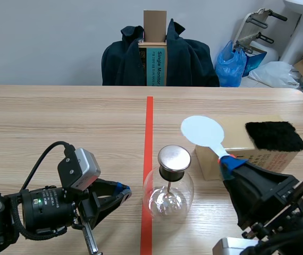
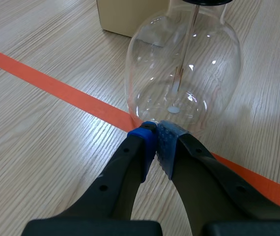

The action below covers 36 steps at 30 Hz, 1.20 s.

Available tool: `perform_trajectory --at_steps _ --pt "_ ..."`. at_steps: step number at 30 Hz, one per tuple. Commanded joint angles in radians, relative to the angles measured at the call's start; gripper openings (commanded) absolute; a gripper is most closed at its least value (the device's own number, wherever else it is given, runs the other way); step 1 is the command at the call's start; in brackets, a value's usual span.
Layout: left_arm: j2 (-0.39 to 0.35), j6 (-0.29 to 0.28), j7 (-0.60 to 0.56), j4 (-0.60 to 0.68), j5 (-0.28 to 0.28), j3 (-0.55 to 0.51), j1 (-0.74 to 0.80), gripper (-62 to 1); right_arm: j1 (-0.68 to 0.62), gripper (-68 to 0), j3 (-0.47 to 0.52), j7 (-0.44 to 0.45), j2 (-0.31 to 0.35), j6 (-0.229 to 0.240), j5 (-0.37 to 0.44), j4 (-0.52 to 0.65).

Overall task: Do the electroscope experiment.
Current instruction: 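Move the plate toward and away from the electroscope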

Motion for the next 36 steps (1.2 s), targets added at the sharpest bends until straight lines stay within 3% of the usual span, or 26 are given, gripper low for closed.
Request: perform_trajectory --at_steps 1,10,22,31,36 --pt "-0.003 -0.003 -0.018 0.024 -0.007 -0.005 0.0 -59.2 0.009 -66.7 0.008 0.023 0.016 -0.008 0.012 0.027" --pt "-0.003 -0.003 -0.017 0.024 -0.007 -0.005 0.0 -59.2 0.01 -66.7 0.008 0.15 0.016 -0.008 0.012 0.028" --pt "-0.003 -0.003 -0.017 0.024 -0.007 -0.005 0.0 -59.2 0.01 -66.7 0.008 0.24 0.016 -0.008 0.012 0.028" --pt "-0.003 -0.003 -0.017 0.024 -0.007 -0.005 0.0 -59.2 0.009 -66.7 0.008 0.239 0.016 -0.008 0.012 0.028" --pt "-0.003 -0.003 -0.017 0.024 -0.007 -0.005 0.0 -59.2 0.009 -66.7 0.009 0.172 0.016 -0.008 0.015 0.028"
